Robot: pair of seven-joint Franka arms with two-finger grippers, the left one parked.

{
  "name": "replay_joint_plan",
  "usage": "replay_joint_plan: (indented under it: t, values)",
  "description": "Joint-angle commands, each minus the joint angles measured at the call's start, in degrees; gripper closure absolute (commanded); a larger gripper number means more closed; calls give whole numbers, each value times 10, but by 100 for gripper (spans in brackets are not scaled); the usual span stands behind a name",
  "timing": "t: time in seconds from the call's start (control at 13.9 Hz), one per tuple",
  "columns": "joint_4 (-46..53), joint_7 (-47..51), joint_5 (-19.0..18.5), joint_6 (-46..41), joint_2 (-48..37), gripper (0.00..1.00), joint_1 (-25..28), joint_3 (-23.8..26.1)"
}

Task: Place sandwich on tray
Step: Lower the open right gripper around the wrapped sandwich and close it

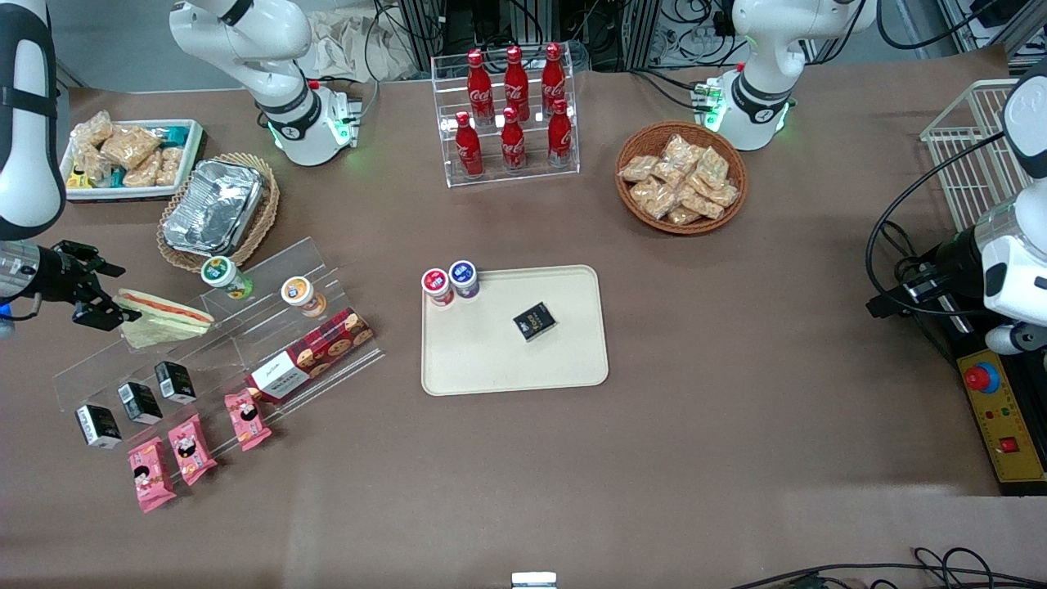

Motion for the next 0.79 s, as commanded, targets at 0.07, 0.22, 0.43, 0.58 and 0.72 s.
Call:
replay_joint_plan:
  t: [0.07,0.22,0.43,0.58,0.72]
  values:
    - [-8,5,2,30,9,0,-4,5]
    - [-8,3,7,44,17,0,-2,5]
    - [-6,-4,7,62,29,0,-2,5]
    - [-4,-4,9,70,35,2,0,6]
    - [-1,-4,21,76,38,11,3,6]
